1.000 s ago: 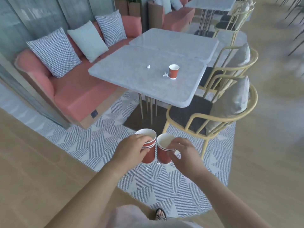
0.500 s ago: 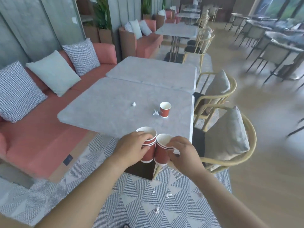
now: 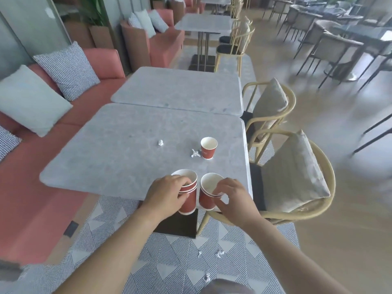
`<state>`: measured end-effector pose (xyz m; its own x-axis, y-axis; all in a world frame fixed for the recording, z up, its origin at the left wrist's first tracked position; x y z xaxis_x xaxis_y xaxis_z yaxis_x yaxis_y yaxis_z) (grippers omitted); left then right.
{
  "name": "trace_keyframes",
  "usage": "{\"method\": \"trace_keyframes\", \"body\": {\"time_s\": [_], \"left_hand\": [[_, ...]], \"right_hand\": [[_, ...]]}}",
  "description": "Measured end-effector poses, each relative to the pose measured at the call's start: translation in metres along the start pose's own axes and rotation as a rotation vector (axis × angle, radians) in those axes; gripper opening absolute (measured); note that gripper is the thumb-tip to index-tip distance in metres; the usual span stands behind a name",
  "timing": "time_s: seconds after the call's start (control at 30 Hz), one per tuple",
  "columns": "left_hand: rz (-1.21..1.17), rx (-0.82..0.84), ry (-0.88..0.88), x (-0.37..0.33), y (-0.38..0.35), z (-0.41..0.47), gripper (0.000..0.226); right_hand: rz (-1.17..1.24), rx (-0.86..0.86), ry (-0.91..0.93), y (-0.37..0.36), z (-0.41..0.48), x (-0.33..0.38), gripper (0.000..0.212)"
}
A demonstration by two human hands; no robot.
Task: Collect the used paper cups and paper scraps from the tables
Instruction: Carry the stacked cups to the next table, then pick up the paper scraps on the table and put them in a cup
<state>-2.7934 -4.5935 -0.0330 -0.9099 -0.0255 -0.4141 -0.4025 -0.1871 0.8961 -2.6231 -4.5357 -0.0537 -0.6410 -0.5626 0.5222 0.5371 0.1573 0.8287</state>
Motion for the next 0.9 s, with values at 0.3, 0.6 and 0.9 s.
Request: {"method": "trace_keyframes", "body": {"time_s": [0.3,0.6,0.9], "left_hand": [[0.064,0.045,0.067,0.025,-0.038,0.047,0.009],[0.097,0.193,-0.006,0.072,-0.077,0.112,0.006],[0.113,0.375,-0.139,0.105,-0.097,0.177,0.012]], "right_hand": [[-0.033,0.090,-0.036,-0.025,0.051,-0.038,0.010],[-0.103,0.065,-0.177,-0.059,0.099,-0.072,0.018],[-0.106,0.048,-0.333,-0.084,0.140,-0.080,0.017]]}}
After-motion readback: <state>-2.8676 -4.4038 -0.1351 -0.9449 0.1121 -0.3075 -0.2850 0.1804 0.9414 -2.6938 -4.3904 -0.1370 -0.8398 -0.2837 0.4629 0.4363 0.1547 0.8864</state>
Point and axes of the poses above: each hand's wrist, its own z-axis towards the middle knuckle, its own y-axis out of the back of the hand, x = y × z, the point moved 7 cm from there along z, towards the middle knuckle, and after that the axes turned 3 degrees about -z, right-handed, at the moved point
